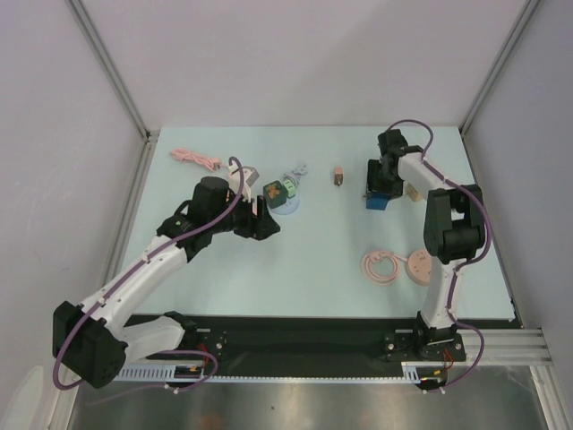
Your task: Insert the plug
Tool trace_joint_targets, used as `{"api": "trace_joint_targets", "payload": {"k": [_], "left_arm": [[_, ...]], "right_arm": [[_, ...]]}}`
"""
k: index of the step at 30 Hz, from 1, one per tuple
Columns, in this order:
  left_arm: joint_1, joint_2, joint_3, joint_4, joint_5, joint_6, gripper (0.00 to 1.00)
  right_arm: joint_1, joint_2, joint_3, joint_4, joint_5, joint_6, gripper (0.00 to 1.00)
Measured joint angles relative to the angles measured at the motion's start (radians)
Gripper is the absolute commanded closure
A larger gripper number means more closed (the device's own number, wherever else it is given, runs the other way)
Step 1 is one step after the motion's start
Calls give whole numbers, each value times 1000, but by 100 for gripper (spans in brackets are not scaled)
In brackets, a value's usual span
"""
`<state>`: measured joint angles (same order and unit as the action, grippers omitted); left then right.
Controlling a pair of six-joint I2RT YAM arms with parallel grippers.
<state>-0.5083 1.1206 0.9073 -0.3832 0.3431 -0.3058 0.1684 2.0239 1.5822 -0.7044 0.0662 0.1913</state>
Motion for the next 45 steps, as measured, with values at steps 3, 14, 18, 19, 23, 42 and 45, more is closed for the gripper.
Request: {"api": "trace_joint_targets", "payload": {"k": [3, 14, 18, 19, 23, 42, 45], "left_arm": [[0, -5, -2, 9, 3, -2, 27], [0, -57, -9, 22, 15, 46, 21], [0, -51, -9, 21, 28, 63, 21], [0, -50, -9, 21, 30, 65, 21], [-1, -29, -3, 10, 8, 76, 24], [-7, -36, -103, 63, 45, -242, 18], [-7, -36, -103, 126, 96, -305, 16]], "right_arm": [[7, -1, -2, 5, -21, -6, 85], [126, -352, -372, 42, -304, -9, 98], [159, -417, -411, 75, -344, 4, 95], [177, -418, -421, 89, -349, 12, 95], [255, -398, -466, 119, -363, 46, 93], [586, -718, -830, 559, -28, 126, 100], [632, -843, -876, 679, 0, 112, 100]]}}
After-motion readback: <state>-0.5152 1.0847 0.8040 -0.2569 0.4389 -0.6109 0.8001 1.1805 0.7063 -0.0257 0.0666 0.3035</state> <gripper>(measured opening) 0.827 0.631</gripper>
